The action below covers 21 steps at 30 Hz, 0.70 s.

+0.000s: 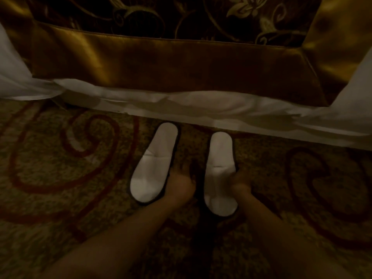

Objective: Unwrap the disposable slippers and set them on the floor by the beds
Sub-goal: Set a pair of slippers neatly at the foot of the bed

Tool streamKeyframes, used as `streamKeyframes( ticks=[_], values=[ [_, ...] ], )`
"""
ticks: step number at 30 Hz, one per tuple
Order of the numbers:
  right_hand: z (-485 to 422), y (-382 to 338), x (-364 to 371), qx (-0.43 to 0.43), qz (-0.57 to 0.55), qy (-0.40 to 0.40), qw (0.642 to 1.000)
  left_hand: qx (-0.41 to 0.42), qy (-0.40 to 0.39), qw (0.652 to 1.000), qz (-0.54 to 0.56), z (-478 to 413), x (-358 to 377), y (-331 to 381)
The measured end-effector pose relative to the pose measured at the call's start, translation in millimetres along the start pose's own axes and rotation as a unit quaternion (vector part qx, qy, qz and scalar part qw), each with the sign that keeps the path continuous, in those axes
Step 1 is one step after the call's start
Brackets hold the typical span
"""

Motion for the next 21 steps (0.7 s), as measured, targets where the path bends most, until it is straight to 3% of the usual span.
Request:
streamKeyframes(
  ticks=[3,6,9,13,21],
  values=[
    [-6,4,1,0.021,0.091,0.001,0.996,0.007,0.108,0.989,-0.101,-9,-27,-37],
    [9,-8,9,-0.044,0.119,0.018,0.992,-0.073,0.005,0.979,-0.191,-12,-17,-91],
    [29,-14,31,-0.102,0.162,-0.001,0.982,-0.140,-0.113,0.972,-0.154,-9,9,-126],
    [37,-2,48,-0.100,0.203,-0.066,0.972,-0.164,-0.083,0.969,-0.163,-10,11,-123],
    [45,-1,48,-0.125,0.211,-0.066,0.967,-0.212,-0.030,0.959,-0.187,6,14,-106]
  ],
)
Point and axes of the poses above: each hand's wrist, its own z-axis away from the middle knuckle, its own x-axis out of the palm, y = z × x, the point moved 9 cm from there along -z, towards the middle knuckle, and after that the axes turned 15 degrees about -z, right-handed, at the moved point
